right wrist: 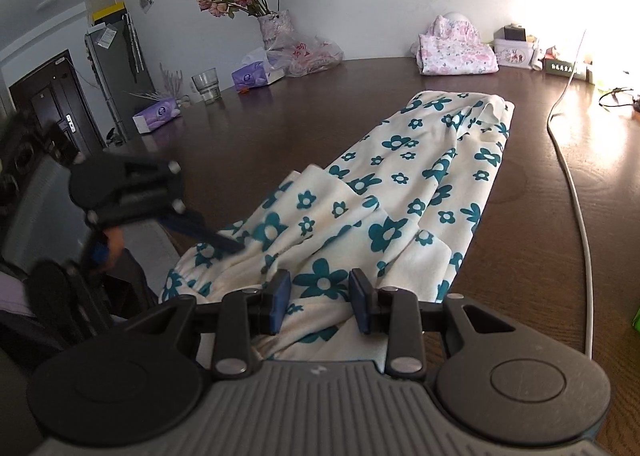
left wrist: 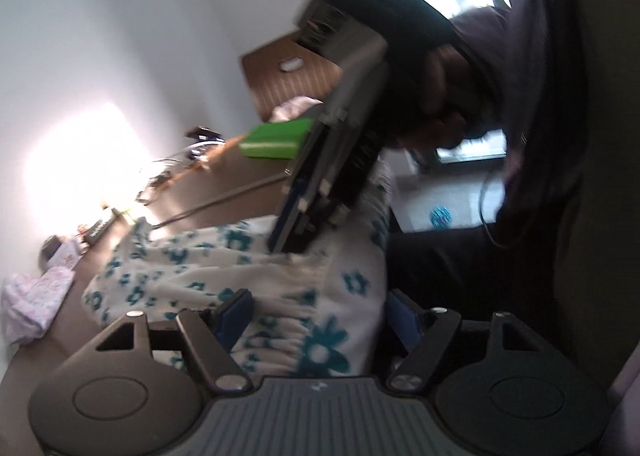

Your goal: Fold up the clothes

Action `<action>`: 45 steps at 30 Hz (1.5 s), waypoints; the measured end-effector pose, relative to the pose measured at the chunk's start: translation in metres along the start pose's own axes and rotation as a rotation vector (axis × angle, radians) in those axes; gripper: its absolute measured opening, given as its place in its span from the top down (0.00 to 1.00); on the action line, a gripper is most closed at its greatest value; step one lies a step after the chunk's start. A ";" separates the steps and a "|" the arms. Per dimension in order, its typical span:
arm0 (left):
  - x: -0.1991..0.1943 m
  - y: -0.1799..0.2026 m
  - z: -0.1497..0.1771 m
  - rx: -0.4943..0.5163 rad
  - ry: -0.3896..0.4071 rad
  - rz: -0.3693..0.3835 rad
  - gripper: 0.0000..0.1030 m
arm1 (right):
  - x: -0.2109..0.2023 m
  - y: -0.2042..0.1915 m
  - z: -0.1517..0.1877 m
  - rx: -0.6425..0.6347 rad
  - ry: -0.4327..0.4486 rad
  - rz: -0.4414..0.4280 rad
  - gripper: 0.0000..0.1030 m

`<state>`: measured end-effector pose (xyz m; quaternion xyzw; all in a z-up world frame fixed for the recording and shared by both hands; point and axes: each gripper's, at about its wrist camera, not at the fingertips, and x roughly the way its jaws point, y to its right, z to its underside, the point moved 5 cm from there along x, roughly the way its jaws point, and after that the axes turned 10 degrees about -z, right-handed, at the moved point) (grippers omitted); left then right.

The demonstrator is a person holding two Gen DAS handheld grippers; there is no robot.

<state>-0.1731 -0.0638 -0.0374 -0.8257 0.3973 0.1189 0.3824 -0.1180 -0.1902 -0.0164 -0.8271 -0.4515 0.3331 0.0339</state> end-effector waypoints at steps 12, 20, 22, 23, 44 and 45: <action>0.015 -0.009 0.013 -0.016 -0.020 0.058 0.41 | -0.034 -0.016 -0.008 -0.196 0.036 -0.029 0.47; 0.009 -0.027 0.013 -0.150 -0.028 0.165 0.43 | -0.039 -0.040 0.042 -0.664 -0.041 -0.012 0.43; 0.008 -0.033 0.014 -0.202 -0.030 0.197 0.44 | -0.032 -0.043 0.053 -0.748 -0.036 0.001 0.43; 0.007 -0.036 0.015 -0.228 -0.032 0.213 0.44 | -0.028 -0.044 0.057 -0.781 -0.039 0.006 0.43; -0.027 -0.076 0.003 -0.580 0.023 0.556 0.60 | -0.055 -0.007 0.005 -0.120 -0.082 -0.500 0.80; -0.030 -0.080 0.004 -0.600 0.037 0.542 0.60 | -0.057 0.001 -0.003 -0.060 -0.062 -0.521 0.81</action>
